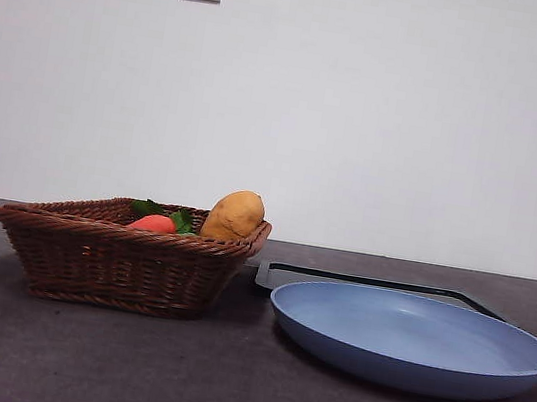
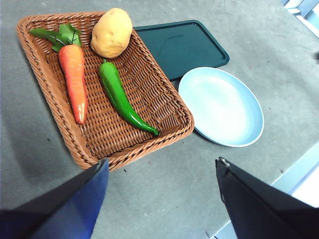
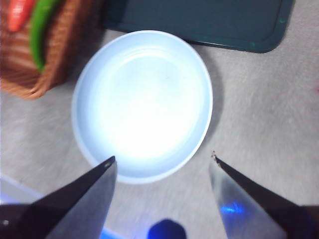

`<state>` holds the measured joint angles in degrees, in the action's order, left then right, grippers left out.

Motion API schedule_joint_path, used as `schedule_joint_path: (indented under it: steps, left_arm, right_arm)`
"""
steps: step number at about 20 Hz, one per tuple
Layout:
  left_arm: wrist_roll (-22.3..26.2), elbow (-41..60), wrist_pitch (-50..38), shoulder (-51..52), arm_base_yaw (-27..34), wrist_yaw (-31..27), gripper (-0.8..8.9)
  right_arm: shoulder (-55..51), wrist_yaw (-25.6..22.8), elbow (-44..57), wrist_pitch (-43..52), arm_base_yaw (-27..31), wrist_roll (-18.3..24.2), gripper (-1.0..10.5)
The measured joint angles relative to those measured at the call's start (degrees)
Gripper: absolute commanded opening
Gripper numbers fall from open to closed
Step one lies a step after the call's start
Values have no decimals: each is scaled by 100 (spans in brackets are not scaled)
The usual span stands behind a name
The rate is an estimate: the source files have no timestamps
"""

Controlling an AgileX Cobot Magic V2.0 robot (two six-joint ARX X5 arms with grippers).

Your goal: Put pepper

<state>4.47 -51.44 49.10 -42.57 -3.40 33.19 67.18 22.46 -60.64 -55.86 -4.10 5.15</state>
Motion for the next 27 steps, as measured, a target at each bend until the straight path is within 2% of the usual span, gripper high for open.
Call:
schedule_joint_path:
  steps: [8,13,18,23,27]
  left_arm:
    - [0,0,0,0,0,0,376]
    - [0,0,0,0,0,0,376]
    - [0,0,0,0,0,-2,376]
    - [0,0,0,0,0,-2,376]
    - [-2,0,0,0,0,-20,376]
  right_arm:
    - [1980,-9,0,997,-20,-70,296]
    - [2778,-20,0,1392,-125,-15,288]
    - [3145,-20,0,1523,-203,0,221]
    - [3353,-22,0,1528,-267,-4,1]
    - [3311,55,-11,1506,-258,-90,5]
